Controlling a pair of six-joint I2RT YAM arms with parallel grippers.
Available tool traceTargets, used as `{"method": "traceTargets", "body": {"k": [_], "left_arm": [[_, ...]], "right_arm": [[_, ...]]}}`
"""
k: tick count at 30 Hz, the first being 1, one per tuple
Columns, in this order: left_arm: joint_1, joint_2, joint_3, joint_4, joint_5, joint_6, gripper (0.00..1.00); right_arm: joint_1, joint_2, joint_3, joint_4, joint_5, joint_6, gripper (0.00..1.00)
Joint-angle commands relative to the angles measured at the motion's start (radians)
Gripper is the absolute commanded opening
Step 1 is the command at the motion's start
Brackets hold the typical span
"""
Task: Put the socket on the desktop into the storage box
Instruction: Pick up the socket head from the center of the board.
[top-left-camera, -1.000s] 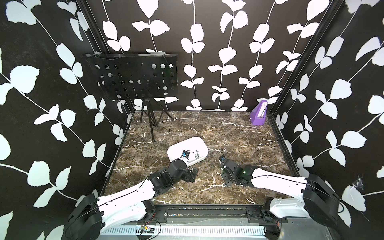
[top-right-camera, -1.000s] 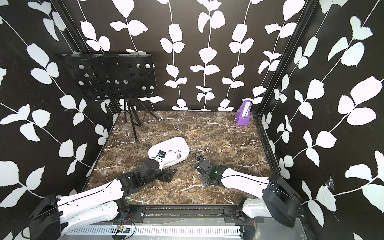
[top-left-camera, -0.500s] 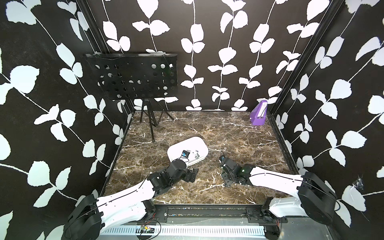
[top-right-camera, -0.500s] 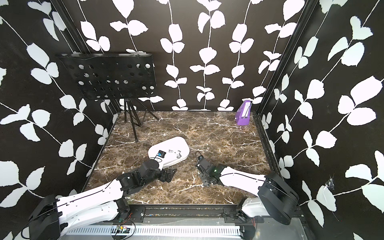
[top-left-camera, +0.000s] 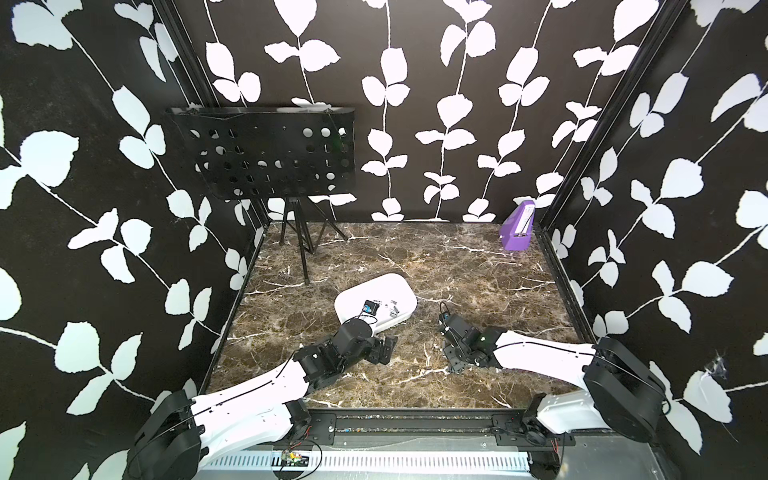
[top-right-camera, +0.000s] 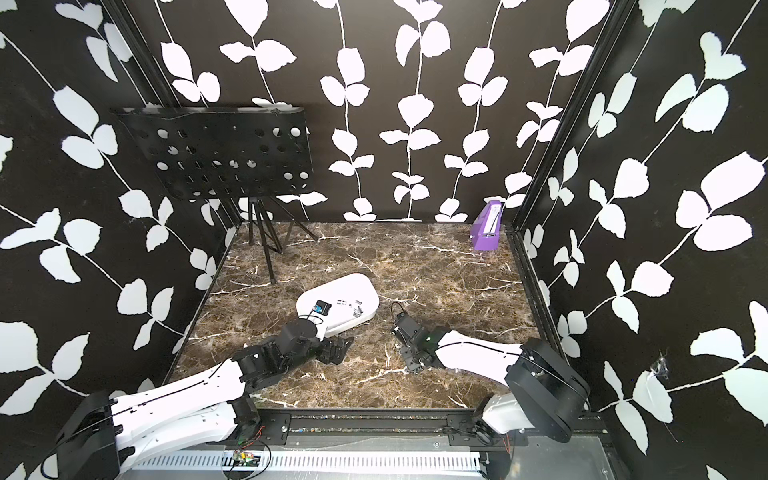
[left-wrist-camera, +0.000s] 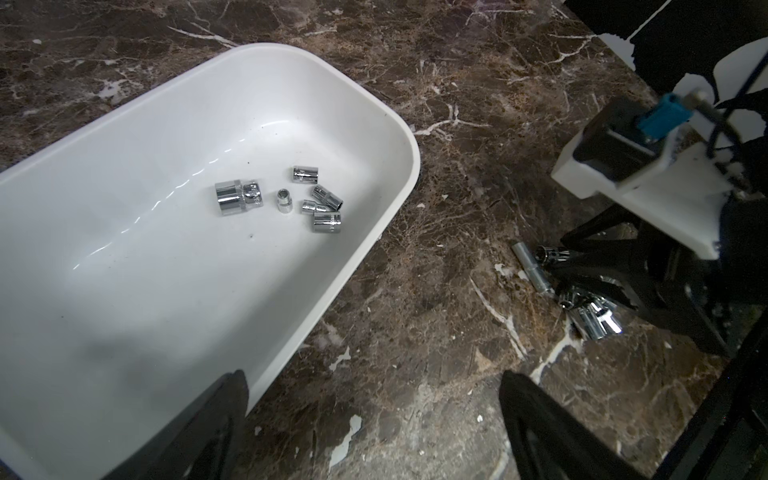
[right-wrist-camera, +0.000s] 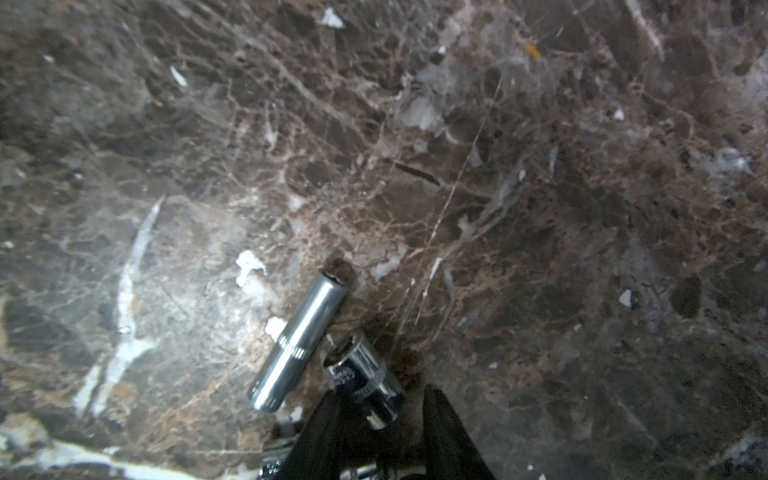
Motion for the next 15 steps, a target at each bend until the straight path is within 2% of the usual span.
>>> {"method": "traceTargets", "body": {"k": [1, 15], "left_arm": [[-0.003, -0.022, 0.011, 0.01, -0.002, -0.004, 0.95], [-0.003, -0.03, 0.007, 0.008, -0.01, -0.005, 0.95]], "right_arm": [[-0.012, 0.018, 0.045, 0.01, -0.007, 0.01, 0.35], [-0.048, 0.064, 0.059, 0.025, -0.04, 0.006, 0.35]]}}
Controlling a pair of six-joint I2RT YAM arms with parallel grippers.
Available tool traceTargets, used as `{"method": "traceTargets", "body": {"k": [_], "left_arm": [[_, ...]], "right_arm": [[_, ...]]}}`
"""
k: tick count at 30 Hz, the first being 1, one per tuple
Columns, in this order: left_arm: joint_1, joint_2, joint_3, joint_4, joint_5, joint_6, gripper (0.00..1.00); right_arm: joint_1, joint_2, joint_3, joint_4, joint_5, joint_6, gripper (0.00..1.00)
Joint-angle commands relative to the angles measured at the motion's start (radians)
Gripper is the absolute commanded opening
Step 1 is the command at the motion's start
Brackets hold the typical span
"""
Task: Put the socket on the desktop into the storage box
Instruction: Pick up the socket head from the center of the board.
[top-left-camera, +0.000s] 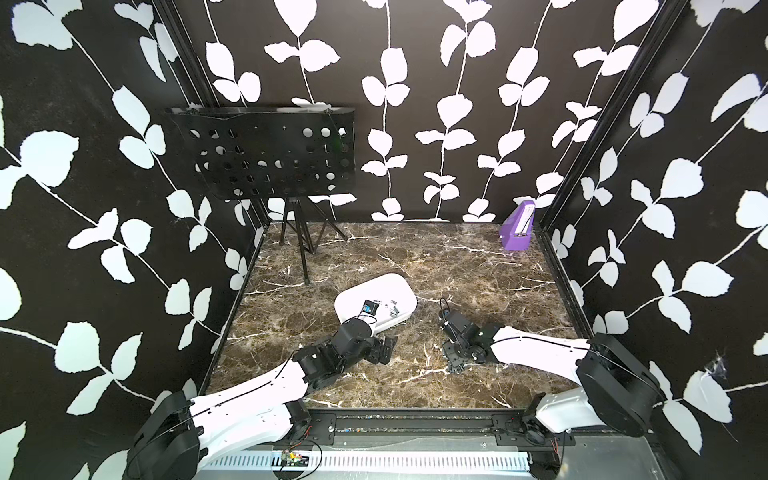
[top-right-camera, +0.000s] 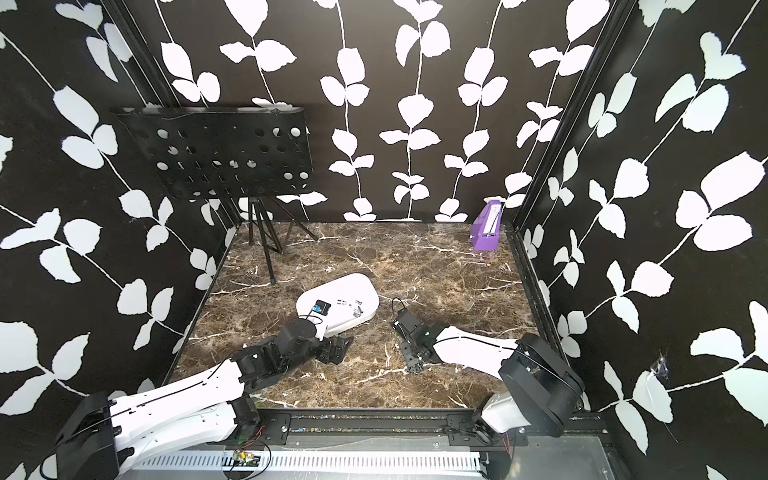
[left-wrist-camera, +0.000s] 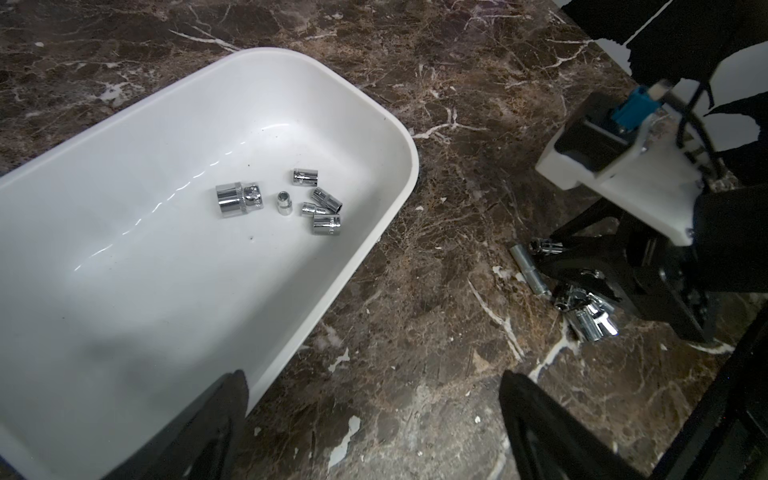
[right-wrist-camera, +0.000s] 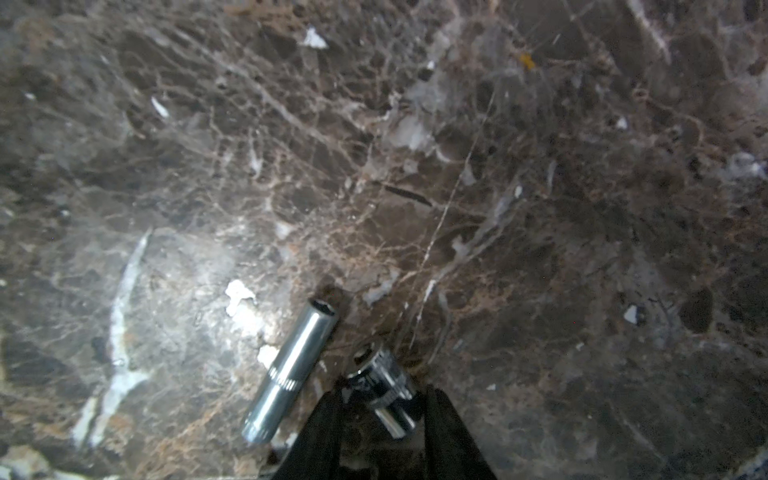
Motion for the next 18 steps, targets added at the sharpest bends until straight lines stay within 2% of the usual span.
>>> {"method": "traceTargets", "body": {"k": [1, 12, 18], "left_arm": [[-0.003, -0.022, 0.007, 0.008, -0.009, -0.002, 0.95], [-0.003, -0.04, 0.003, 0.004, -0.02, -0.003, 0.95], [-0.003, -0.065, -0.003, -0.005, -0.04, -0.001, 0.95]], "right_arm": [[-0.013, 0.027, 0.026, 0.018, -0.01, 0.008, 0.35], [-0.023, 0.041, 0.028, 0.016, 0.003, 0.019, 0.25], [-0.026, 0.062, 0.039, 0.011, 0.019, 0.028, 0.26]]}}
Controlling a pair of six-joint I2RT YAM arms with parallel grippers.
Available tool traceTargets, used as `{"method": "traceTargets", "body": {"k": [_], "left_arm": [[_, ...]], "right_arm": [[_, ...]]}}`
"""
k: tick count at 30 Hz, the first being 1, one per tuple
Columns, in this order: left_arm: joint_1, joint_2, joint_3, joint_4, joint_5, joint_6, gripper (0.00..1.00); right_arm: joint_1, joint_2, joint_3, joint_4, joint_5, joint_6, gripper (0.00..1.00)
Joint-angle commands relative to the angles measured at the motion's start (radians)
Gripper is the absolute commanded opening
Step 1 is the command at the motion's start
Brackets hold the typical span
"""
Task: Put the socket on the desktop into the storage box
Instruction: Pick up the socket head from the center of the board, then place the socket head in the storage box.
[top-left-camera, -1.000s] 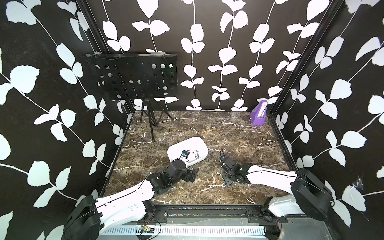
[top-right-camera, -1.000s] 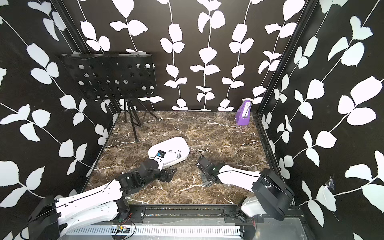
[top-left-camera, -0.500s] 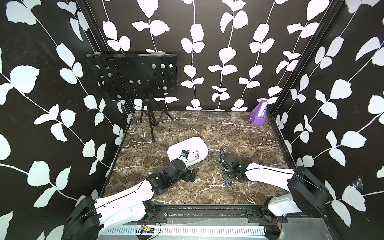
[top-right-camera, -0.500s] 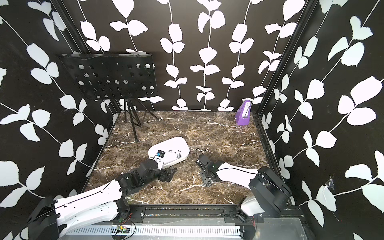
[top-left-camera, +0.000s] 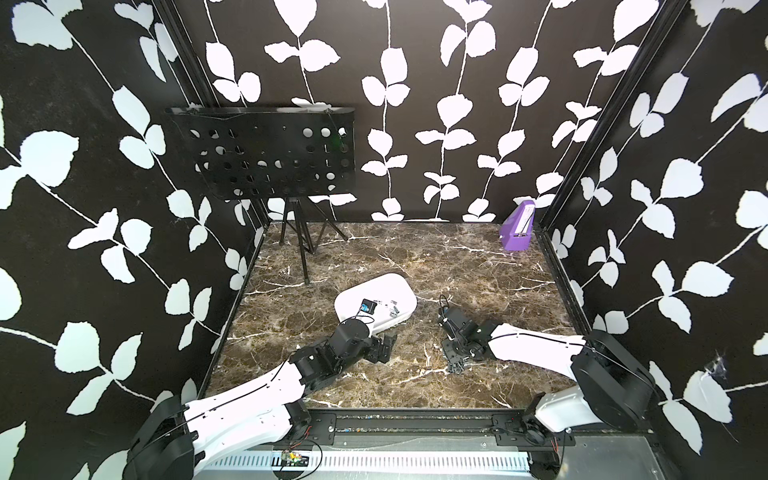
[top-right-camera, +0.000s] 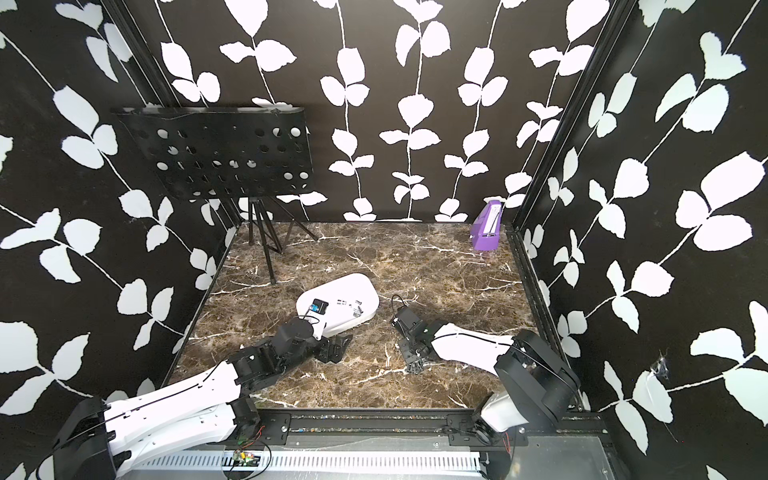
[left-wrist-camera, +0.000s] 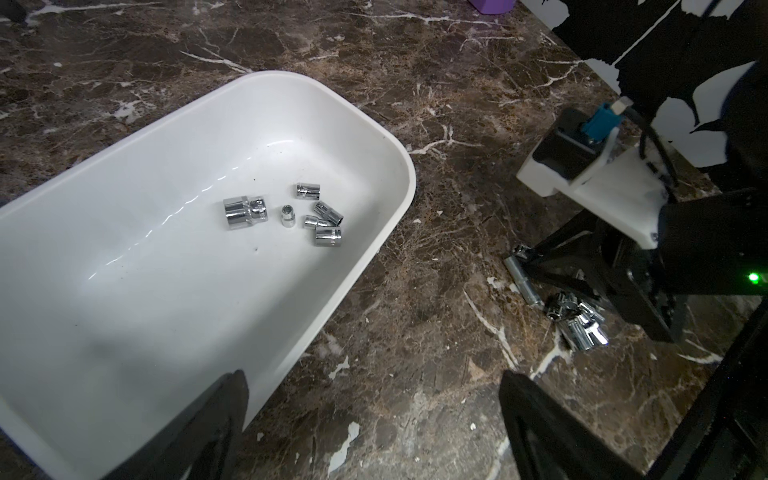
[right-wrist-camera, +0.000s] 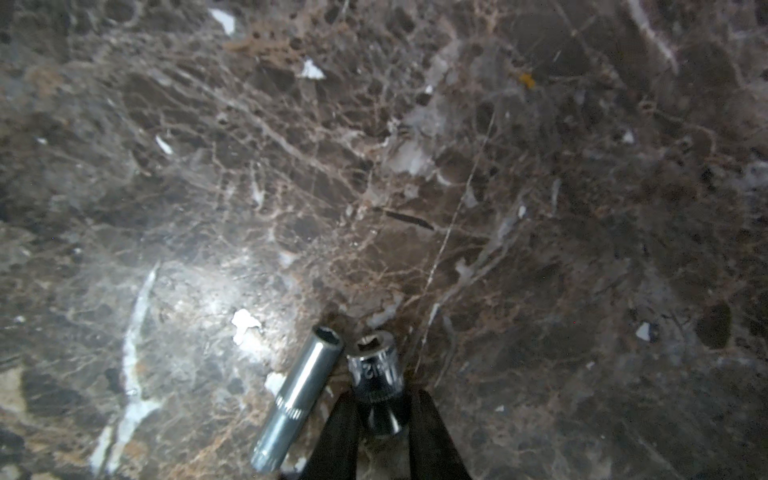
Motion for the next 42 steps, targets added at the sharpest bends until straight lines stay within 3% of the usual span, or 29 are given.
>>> {"method": "traceTargets", "body": {"k": [1, 17, 29, 33, 37, 42], "left_arm": [[-0.003, -0.03, -0.005, -0.003, -0.027, -0.001, 0.95], [-0.003, -0.055, -0.013, -0.002, -0.034, -0.001, 0.95], [-0.003, -0.079, -0.015, -0.021, -0.075, -0.004, 0.95], [-0.003, -0.11, -0.02, -0.067, -0.18, -0.018, 0.95], [-0.003, -0.124, -0.014, -0.166, -0.394, -0.059, 0.95], [-0.003, -0.137, 0.02, -0.293, -0.545, -0.12, 0.96]], "right_arm": [[-0.012, 0.038, 0.021, -0.007, 0.032, 0.013, 0.27], [-0.03, 0.099, 0.05, -0.036, 0.037, 0.032, 0.3], [-0.038, 0.017, 0.016, -0.025, 0.044, 0.037, 0.11], [-0.038, -0.099, -0.03, 0.005, 0.057, 0.032, 0.08], [-0.038, -0.231, -0.061, 0.025, 0.067, 0.035, 0.07], [-0.035, -0.308, 0.025, -0.012, 0.006, 0.075, 0.06]]}}
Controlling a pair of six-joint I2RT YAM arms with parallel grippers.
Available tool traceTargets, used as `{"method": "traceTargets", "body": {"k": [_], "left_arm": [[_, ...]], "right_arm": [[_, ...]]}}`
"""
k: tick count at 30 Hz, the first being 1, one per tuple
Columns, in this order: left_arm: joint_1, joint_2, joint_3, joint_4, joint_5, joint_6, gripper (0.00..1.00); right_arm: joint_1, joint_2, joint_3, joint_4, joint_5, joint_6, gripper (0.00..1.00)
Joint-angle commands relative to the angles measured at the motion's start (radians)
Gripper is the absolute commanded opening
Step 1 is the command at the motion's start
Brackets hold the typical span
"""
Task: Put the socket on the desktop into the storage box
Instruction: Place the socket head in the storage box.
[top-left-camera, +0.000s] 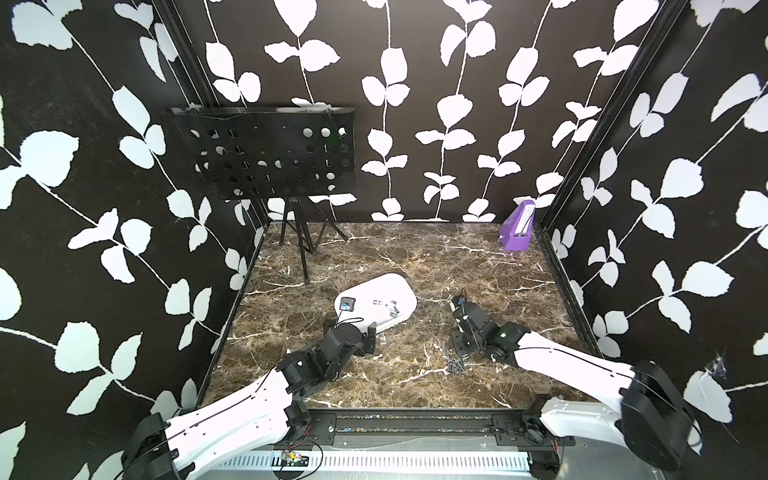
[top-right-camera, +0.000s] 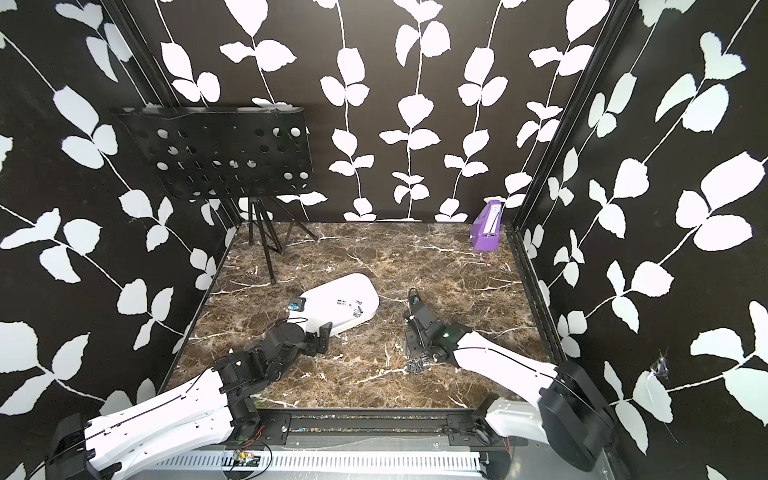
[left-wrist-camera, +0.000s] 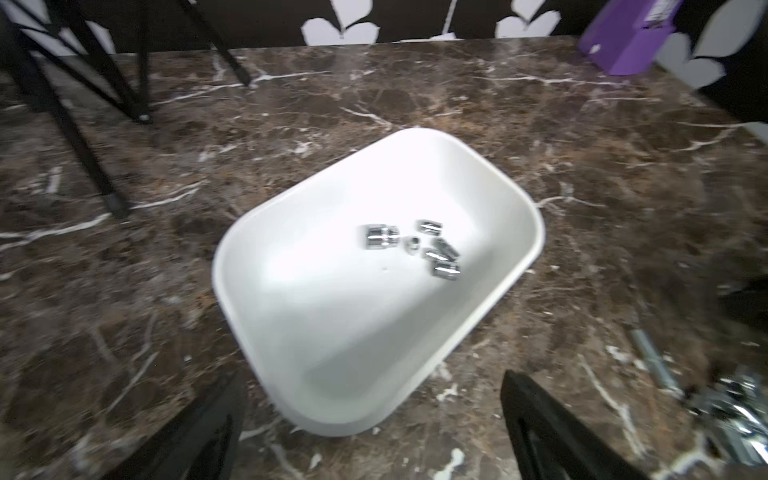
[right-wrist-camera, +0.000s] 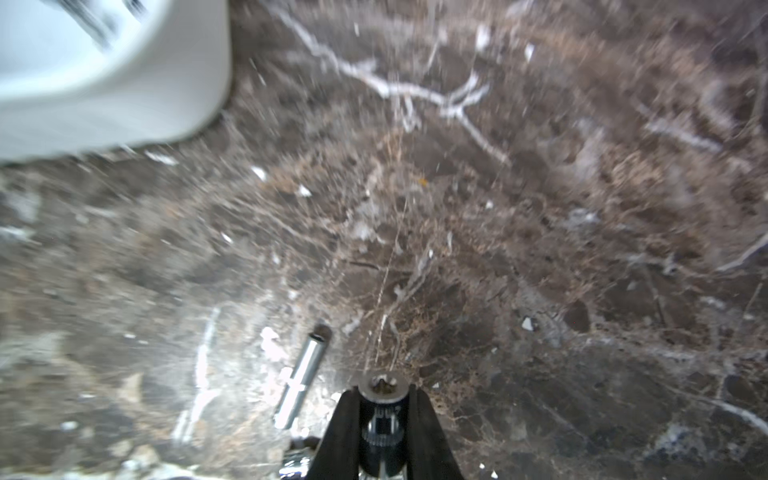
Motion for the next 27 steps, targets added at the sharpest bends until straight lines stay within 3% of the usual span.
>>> {"method": "traceTargets", "body": {"k": [1, 5, 11, 21, 24, 27], "left_arm": [[-0.003, -0.03, 0.027, -0.125, -0.157, -0.05, 0.96], [-0.003, -0.1, -0.002, -0.098, -0.137, -0.041, 0.97], [-0.003, -0.208, -0.082, 0.027, -0.042, 0.01, 0.98], [-0.003, -0.222, -0.087, 0.064, 0.057, 0.033, 0.98], [-0.004, -0.212, -0.084, 0.071, 0.074, 0.034, 0.98], [-0.003, -0.206, -0.078, 0.07, 0.086, 0.034, 0.98]], "right_arm": [[0.002, -0.017, 0.086, -0.011, -0.038, 0.049, 0.07], [0.034, 0.083, 0.234, -0.005, -0.062, 0.082, 0.06], [0.087, 0.37, 0.508, 0.022, -0.089, 0.088, 0.07], [0.108, 0.826, 0.97, -0.08, -0.117, 0.112, 0.09], [0.111, 0.879, 1.042, -0.113, -0.106, 0.113, 0.2], [0.112, 0.879, 1.062, -0.123, -0.104, 0.11, 0.37]]}}
